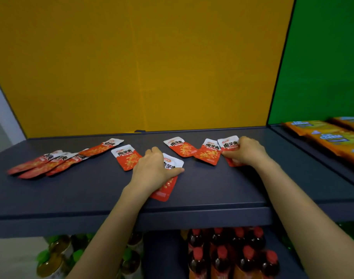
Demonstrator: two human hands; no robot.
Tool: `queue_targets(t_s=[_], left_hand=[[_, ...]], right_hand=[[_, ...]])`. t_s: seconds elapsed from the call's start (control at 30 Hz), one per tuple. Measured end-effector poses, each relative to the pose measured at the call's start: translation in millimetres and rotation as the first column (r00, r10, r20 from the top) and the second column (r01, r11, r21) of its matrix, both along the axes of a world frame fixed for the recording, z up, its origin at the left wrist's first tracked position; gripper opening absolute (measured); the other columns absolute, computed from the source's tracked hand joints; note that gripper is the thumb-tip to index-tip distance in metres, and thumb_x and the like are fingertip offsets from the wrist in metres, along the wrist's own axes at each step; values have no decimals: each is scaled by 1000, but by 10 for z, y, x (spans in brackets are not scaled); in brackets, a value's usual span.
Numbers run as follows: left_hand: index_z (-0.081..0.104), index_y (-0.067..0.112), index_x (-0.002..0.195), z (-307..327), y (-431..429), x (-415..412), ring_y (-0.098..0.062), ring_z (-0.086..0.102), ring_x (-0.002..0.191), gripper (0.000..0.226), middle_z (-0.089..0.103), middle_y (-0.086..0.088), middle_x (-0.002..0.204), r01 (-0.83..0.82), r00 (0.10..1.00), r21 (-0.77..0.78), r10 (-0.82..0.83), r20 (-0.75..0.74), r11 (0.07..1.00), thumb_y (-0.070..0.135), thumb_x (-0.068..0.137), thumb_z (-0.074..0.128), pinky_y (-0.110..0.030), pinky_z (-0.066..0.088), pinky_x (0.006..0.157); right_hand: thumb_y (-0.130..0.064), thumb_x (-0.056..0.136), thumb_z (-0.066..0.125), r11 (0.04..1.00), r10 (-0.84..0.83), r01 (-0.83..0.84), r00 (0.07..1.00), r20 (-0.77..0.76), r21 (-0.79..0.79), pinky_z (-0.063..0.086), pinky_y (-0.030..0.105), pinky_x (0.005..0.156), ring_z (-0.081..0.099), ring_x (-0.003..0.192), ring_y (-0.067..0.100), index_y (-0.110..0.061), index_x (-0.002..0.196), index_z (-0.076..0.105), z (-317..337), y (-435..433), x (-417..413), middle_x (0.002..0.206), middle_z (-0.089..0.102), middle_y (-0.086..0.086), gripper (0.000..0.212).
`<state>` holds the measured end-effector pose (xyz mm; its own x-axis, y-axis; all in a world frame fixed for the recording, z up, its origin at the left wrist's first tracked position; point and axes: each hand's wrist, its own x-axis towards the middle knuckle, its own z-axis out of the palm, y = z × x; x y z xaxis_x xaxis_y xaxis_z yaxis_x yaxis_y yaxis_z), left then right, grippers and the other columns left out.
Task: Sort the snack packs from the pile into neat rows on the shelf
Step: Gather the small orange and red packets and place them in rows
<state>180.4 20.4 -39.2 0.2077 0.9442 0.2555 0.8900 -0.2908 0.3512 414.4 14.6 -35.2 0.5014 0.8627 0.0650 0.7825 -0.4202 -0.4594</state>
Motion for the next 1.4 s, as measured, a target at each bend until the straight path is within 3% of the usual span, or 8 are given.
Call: queue_targets(t_s=[0.17,0.33,0.47,0.63,0.73,1.1,1.3,1.4], left_hand=[[39,3,113,76,-45,-99,-28,57,101,56,60,-12,108,69,929,-36,-51,367,997,33,78,71,-29,37,71],[34,13,109,196,154,-433,-22,58,83,35,57,-13,108,33,601,-137,90,794,990,15,87,61,-31,47,69],[29,5,118,177,386,-637,-31,56,102,44,52,-20,120,-83,726,-169,176,665,982,12,87,60,-36,45,84],[41,-1,126,-29,551,-662,-34,41,125,60,49,-16,131,-220,922,-135,251,294,966,33,82,63,-37,37,97],[28,-4,136,-35,556,-607,-36,27,133,77,33,-22,143,-326,937,-118,338,94,938,46,85,55,-43,30,105],[25,-1,137,87,709,-499,-33,40,127,90,43,-16,139,-241,886,-328,345,309,913,34,72,77,-40,39,102],[43,-3,126,169,714,-516,-32,56,108,64,56,-16,120,-108,860,-419,296,416,902,21,76,74,-32,42,77],[50,4,108,106,670,-418,-26,56,87,33,58,-14,101,-50,828,-327,222,514,944,16,82,67,-30,40,59]], right_hand=[[-37,81,67,990,-76,92,986,-149,108,43,38,90,48,121,38,-5,126,40,44,-16,15,132,50,20,61],[-26,82,66,922,83,120,868,-490,369,48,42,94,58,111,30,-5,124,45,109,66,-142,124,59,13,51],[-29,80,67,930,103,90,868,-485,358,48,44,95,58,111,31,-7,121,49,113,230,-376,123,60,12,50],[-41,84,59,991,8,10,990,-138,131,37,39,99,46,124,33,-7,127,44,-40,231,-509,132,51,14,57],[-44,85,58,990,15,-15,1000,-3,141,32,41,103,33,131,34,-5,133,38,-55,190,-514,140,37,17,65],[-30,78,69,995,48,-32,985,-165,99,41,35,94,49,122,33,-10,128,39,-7,165,-452,131,53,14,62],[-26,87,57,988,128,-114,981,-148,99,42,33,90,56,112,32,-9,113,58,101,73,-352,118,63,13,32],[-13,83,62,970,204,-145,921,-331,196,46,42,97,59,108,32,-10,106,59,60,35,-219,115,64,15,24]])
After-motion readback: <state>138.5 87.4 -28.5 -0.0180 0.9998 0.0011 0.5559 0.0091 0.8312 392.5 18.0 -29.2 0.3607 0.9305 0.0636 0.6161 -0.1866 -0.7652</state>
